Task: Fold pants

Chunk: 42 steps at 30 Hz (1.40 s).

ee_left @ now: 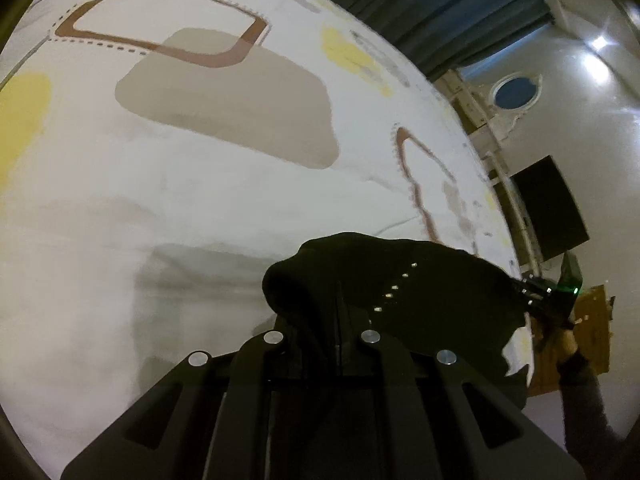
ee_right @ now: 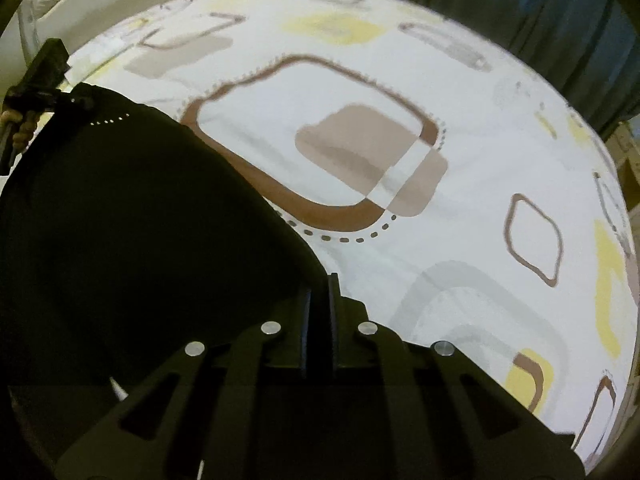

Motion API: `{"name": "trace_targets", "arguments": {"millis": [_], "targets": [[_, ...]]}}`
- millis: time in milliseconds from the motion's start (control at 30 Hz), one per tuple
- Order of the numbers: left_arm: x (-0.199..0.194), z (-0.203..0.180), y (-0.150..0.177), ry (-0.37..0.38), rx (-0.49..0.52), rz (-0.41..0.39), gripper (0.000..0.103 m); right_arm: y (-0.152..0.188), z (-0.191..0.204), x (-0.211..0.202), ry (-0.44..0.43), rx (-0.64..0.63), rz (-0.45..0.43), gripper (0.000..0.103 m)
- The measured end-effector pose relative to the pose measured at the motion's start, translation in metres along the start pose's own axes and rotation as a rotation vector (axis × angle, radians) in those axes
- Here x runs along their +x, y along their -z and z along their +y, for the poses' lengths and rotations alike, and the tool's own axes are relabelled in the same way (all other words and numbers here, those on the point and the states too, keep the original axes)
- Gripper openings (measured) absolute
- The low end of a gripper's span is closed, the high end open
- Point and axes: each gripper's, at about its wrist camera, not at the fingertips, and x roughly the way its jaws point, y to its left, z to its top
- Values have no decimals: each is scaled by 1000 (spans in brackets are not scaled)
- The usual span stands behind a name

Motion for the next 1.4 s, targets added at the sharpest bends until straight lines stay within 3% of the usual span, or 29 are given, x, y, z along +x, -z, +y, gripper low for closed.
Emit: {"name": "trace_targets", "arguments": {"millis": [333,500,633,833,967,1067,1267,1400], "targets": [[-67,-43,20,168,111,-85,7,49,38,-81,78,30,-161,6],[-111,-58,56,254,137,-130,7,87,67,-128,120,35,-222,6],[-134,-61,90,281,151,-138,7,129,97,-157,146,53,-251,6],[-144,-68,155,241,193,-61,7,187,140,-172,160,92,-226,7],[-138,-57,193,222,169,-15,8,219,153,-166,150,135,-185,7],[-128,-51,214,171,176,20,8,233,162,-162,160,135,-166,7],[-125,-34,221,152,164,18,15,247,167,-153,161,147,-153,8],[-132,-36,230,88,251,53,20,250,171,-157,169,138,-159,8]]}}
